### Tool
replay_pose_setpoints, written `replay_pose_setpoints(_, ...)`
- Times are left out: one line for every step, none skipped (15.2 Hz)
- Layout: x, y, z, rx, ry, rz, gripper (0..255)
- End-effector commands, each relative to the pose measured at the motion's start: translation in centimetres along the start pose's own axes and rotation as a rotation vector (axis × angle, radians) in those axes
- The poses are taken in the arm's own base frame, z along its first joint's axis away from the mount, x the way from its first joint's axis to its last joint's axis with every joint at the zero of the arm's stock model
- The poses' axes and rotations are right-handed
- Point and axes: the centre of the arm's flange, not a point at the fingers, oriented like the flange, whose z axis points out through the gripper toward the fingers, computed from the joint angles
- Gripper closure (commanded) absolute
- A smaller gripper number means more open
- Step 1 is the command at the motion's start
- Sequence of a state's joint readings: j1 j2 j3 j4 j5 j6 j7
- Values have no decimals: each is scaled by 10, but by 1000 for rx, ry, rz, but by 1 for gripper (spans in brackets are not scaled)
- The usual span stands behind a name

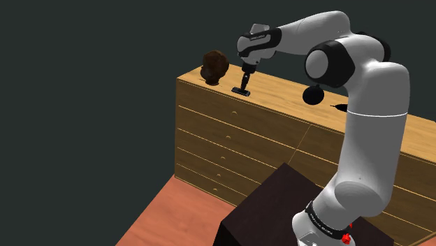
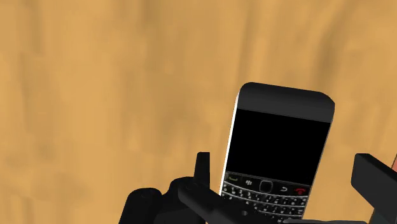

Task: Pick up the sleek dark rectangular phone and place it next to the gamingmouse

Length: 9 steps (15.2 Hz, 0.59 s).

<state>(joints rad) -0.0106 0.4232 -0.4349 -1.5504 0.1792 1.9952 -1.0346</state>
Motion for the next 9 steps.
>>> replay_pose_setpoints(0,1,9,0,0,0,0)
replay_pose_setpoints(0,1,18,0,0,0,0)
replay_pose_setpoints(0,1,18,0,0,0,0)
replay_pose_setpoints(0,1,18,0,0,0,0)
replay_pose_setpoints(0,1,18,0,0,0,0)
replay_pose_setpoints(0,1,18,0,0,0,0)
replay_pose_setpoints(0,1,18,0,0,0,0)
replay_pose_setpoints(0,1,18,0,0,0,0)
replay_pose_setpoints(0,1,18,0,0,0,0)
